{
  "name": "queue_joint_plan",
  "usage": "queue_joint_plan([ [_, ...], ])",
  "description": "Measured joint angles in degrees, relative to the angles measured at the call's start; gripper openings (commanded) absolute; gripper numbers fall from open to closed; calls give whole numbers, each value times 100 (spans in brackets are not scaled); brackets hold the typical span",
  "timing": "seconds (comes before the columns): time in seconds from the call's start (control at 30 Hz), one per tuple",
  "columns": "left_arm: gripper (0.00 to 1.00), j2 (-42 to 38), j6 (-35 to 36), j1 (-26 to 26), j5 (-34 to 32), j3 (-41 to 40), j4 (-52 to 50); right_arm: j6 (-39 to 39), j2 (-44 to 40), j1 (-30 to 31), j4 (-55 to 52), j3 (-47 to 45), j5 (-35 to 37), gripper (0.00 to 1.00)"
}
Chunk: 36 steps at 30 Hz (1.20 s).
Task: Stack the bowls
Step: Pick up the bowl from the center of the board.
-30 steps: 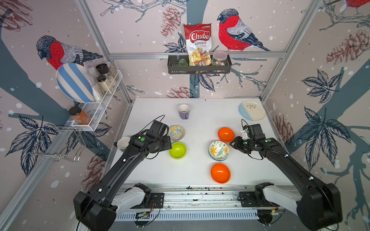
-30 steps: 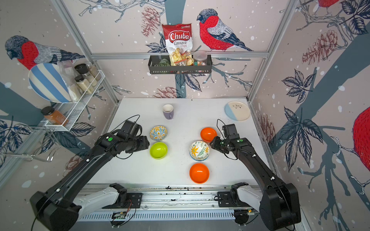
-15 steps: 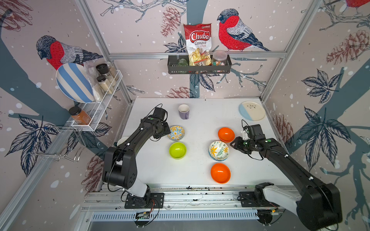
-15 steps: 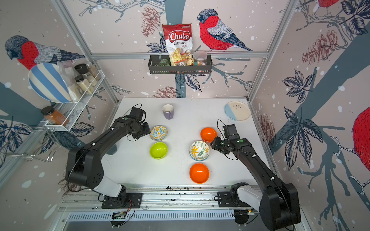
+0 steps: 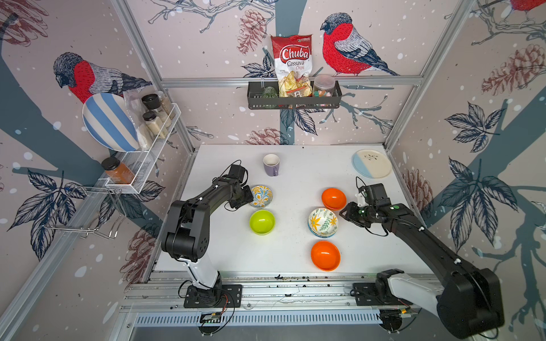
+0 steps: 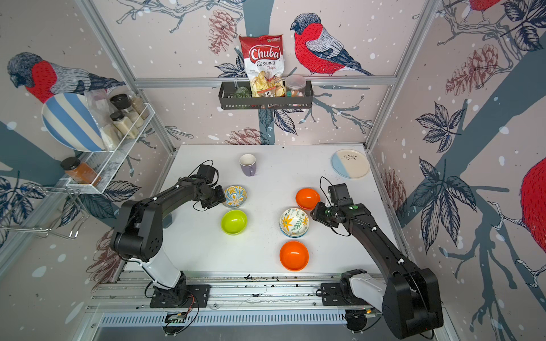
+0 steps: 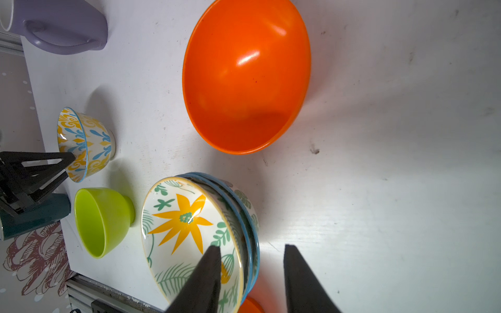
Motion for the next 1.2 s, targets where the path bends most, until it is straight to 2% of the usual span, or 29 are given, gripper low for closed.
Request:
queue_joint_plan([
  [0.2,29,13,0,2,52,-52,94,0,59,9,0,-2,-2,38],
  [0.3,22,-4,0,7,111,-52,118,0,76,28,0,-2,-4,33],
  [0.63,20,-20,0,15,133,-31,118,-2,162,83,0,-2,-9,32],
  [0.93,0,-63,0,22,273,72,136,-2,214,114,0,7,-9,31],
  [1.2,0,-74,-2,33,326,197,76,-2,210,114,-2,26,-4,31],
])
